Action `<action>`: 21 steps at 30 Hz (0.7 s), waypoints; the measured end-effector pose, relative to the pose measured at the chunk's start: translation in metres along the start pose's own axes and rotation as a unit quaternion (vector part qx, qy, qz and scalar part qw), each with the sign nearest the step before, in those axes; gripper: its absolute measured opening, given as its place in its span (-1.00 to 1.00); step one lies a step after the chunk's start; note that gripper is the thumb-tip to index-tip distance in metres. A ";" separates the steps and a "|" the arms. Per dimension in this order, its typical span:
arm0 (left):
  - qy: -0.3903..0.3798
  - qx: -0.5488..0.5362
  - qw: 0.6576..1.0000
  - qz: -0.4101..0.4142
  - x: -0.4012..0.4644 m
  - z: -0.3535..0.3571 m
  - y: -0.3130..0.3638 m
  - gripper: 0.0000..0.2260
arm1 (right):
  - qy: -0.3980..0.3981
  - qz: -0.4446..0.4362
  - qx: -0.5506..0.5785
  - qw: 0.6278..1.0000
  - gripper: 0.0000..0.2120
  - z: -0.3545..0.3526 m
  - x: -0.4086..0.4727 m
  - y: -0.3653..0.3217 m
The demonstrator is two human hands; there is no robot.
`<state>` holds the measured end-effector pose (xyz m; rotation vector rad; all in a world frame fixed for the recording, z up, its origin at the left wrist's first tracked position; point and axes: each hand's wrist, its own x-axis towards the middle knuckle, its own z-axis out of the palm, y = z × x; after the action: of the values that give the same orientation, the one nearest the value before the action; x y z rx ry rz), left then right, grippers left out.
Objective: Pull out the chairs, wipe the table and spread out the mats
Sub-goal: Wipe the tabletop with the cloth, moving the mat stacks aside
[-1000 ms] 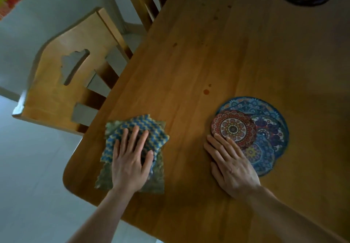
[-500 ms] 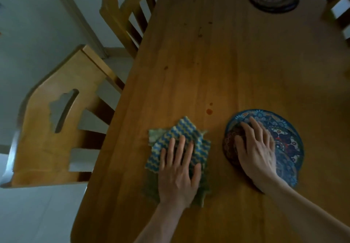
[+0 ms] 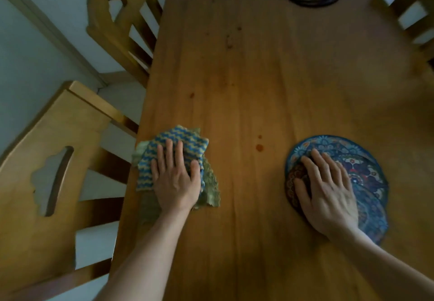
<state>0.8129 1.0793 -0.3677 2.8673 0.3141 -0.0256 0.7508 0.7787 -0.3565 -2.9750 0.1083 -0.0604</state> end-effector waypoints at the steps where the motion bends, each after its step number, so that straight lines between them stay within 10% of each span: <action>1: -0.003 -0.016 1.000 0.019 0.012 0.002 0.014 -0.42 | 0.003 0.001 0.003 1.000 -0.44 0.000 0.000 0.000; 11: -0.108 -0.138 0.941 0.289 0.079 0.032 0.152 -0.62 | 0.020 -0.007 0.019 1.000 -0.47 0.002 0.000 0.002; 21: -0.158 -0.016 0.864 0.478 -0.108 0.002 0.022 -0.55 | 0.015 -0.008 0.032 0.999 -0.46 0.000 -0.001 0.001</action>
<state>0.7118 1.0355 -0.3596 2.5877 -1.1456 -0.2872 0.7493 0.7775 -0.3563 -2.9110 0.0859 -0.1079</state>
